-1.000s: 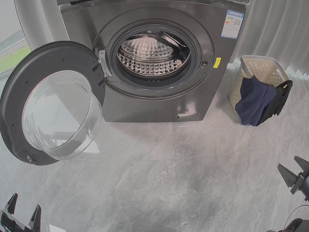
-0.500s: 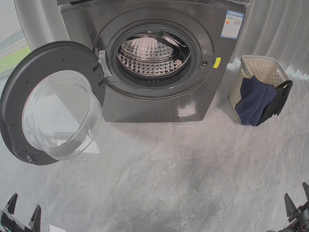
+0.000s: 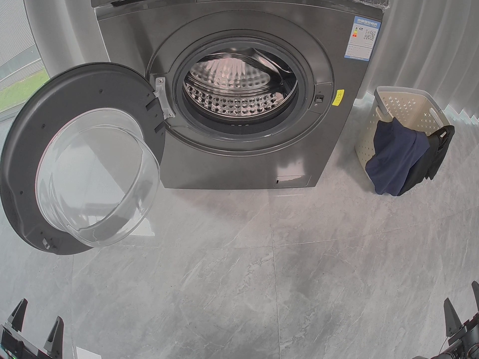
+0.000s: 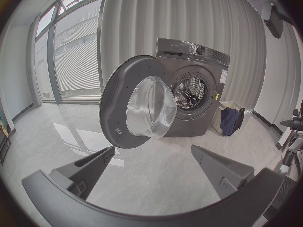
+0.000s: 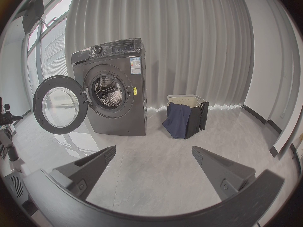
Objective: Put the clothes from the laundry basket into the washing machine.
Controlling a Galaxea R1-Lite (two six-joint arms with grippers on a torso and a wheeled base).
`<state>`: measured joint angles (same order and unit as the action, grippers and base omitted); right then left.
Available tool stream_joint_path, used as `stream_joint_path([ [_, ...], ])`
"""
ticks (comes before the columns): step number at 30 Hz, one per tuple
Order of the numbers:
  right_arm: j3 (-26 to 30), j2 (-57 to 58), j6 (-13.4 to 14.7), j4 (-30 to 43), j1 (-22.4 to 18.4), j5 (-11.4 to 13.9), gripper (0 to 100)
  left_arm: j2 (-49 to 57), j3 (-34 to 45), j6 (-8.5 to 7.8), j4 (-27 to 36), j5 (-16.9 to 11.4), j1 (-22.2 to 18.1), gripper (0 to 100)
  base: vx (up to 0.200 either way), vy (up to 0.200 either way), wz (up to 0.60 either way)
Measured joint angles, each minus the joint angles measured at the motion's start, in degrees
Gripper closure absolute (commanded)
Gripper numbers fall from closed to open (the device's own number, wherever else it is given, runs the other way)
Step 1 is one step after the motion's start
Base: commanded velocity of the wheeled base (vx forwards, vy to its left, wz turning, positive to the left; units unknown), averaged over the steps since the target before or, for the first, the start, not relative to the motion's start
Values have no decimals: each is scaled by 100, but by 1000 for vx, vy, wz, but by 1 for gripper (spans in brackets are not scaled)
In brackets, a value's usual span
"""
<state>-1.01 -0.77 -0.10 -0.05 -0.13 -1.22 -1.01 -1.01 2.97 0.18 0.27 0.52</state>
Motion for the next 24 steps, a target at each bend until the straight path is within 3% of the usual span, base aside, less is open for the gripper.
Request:
stream_joint_path([
  [4,0,11,2,-2,6,-1,0,0,0,0,0,-2,0,0,0,-200,0],
  [11,0,15,2,-2,6,-1,0,0,0,-7,0,-2,0,0,0,0,0],
  [22,2,15,2,-2,4,-1,0,0,0,2,0,-2,0,0,200,0,0],
  [24,2,13,2,-2,4,0,0,0,0,-2,0,-2,0,0,0,0,0],
])
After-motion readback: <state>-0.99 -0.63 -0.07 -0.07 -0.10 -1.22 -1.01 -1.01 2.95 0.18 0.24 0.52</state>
